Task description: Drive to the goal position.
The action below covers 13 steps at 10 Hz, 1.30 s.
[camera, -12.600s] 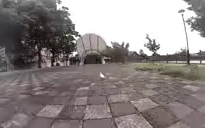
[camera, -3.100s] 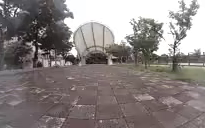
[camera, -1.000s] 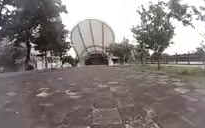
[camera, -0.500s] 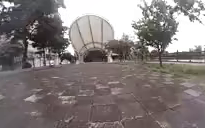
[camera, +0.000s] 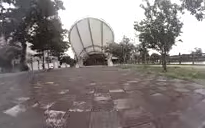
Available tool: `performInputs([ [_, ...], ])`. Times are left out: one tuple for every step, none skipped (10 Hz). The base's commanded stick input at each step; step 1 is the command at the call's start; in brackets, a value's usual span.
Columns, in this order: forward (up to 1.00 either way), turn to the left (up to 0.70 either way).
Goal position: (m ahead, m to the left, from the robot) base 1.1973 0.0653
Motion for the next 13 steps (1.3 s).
performInputs([
  [1.00, 0.00],
  [1.00, 0.00],
  [0.92, 0.00],
  [0.74, 0.00],
  [0.56, 0.00],
  [0.38, 0.00],
  [0.19, 0.00],
  [0.01, 0.00],
  [0.00, 0.00],
  [0.00, 0.00],
  [0.00, 0.00],
  [0.00, 0.00],
  [0.00, 0.00],
])
